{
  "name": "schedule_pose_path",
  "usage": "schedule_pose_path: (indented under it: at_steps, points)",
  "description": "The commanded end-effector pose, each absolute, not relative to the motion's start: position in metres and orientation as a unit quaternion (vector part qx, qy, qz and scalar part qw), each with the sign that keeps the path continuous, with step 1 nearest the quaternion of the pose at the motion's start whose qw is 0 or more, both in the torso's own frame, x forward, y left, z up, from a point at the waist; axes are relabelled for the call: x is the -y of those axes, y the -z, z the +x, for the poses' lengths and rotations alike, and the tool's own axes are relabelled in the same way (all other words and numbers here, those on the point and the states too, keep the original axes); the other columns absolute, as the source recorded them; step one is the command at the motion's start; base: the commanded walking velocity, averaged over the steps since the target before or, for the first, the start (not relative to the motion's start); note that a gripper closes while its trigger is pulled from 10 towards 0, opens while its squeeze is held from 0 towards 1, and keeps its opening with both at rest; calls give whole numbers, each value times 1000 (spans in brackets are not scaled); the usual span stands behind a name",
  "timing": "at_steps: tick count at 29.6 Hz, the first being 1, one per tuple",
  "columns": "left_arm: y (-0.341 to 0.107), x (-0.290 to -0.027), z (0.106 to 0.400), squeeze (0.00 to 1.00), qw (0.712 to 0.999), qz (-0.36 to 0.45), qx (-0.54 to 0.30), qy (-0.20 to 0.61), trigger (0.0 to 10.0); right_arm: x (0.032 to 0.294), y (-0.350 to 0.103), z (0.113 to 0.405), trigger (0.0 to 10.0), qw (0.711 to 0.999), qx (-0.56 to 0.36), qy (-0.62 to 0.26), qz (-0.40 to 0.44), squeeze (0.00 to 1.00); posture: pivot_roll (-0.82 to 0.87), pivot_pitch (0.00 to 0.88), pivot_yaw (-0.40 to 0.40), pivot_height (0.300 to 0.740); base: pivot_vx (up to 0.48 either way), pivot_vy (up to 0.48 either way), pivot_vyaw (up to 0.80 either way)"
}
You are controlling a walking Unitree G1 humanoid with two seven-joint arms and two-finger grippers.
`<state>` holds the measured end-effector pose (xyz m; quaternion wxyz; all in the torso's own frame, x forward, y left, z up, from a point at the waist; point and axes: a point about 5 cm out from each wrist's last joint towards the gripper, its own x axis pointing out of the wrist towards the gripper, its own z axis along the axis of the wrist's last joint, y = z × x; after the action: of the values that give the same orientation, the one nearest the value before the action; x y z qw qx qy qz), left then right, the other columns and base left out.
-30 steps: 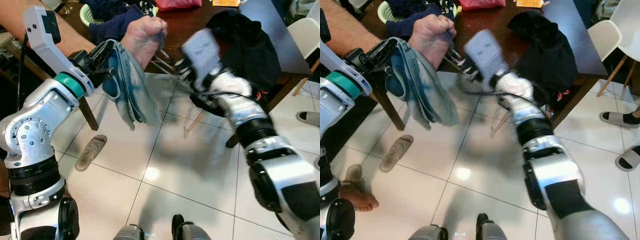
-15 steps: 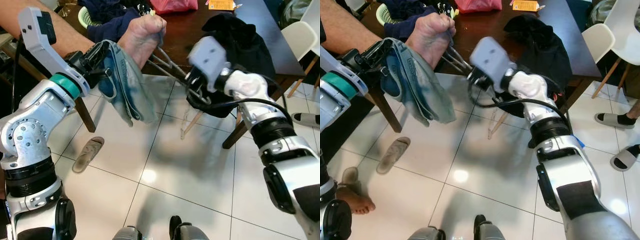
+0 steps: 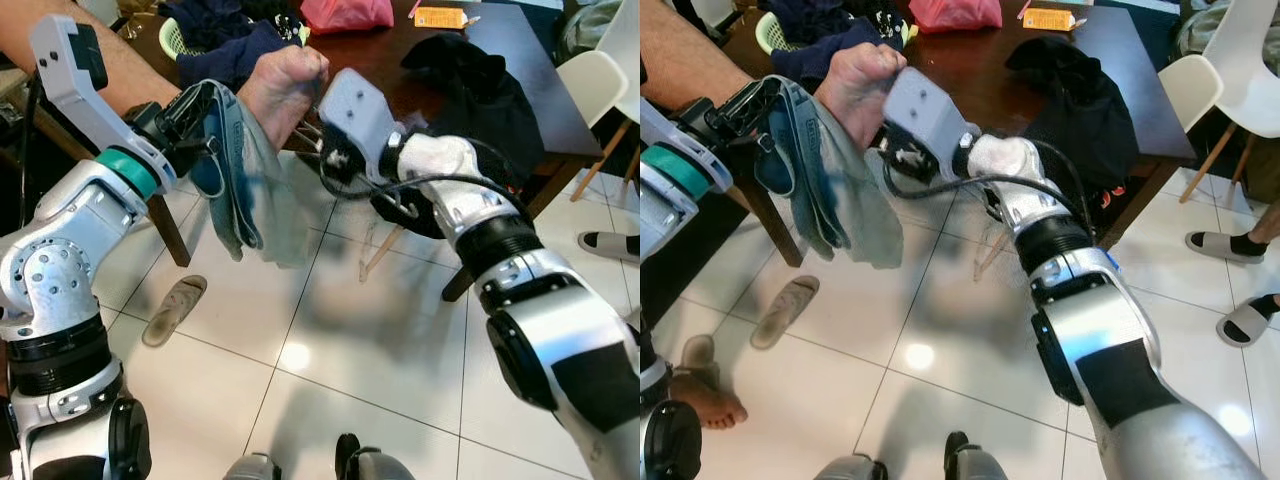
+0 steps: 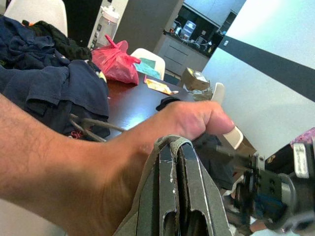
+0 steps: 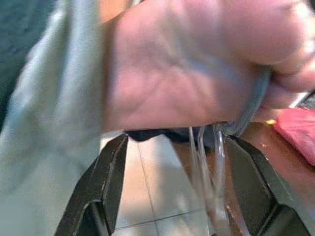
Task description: Hang hanger
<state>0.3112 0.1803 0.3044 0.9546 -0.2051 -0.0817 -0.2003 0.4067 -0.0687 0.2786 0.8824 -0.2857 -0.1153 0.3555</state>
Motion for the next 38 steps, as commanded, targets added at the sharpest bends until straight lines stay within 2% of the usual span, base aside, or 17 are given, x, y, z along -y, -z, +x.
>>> schedule_pose_path:
  at_steps: [1,5,9,18,26,27,29,30,38]
  points:
    - [-306,-180,310,0,955,-201,90,198,10000,78,-286,412,10000,907,115,-313,-256,0,219,21,28,740,0,0,0]
    - [-307,-180,310,0,955,-201,91,199,10000,86,-284,414,10000,920,104,-294,-237,0,223,24,28,740,0,0,0]
    - [-307,-180,310,0,955,-201,91,199,10000,85,-282,415,10000,921,99,-296,-235,0,225,25,28,740,0,0,0]
    - [-308,-181,309,0,955,-201,93,197,10000,74,-266,411,10000,900,73,-336,-268,0,227,29,30,740,0,0,0]
    - [-309,-183,307,0,956,-200,95,194,10000,66,-254,411,9843,906,56,-327,-264,0,233,31,26,740,0,0,0]
    - [-308,-183,306,0,956,-201,95,194,10000,66,-253,411,2902,905,55,-326,-267,0,228,31,26,740,0,0,0]
    - [-309,-182,307,0,956,-201,95,193,10000,67,-253,412,2902,905,54,-325,-270,0,228,31,27,740,0,0,0]
    - [-309,-181,307,0,956,-201,94,194,10000,69,-251,412,78,903,52,-320,-281,0,228,31,27,740,0,0,0]
    - [-309,-182,306,0,956,-201,95,191,10000,71,-255,413,0,912,58,-308,-264,0,241,39,20,740,0,0,0]
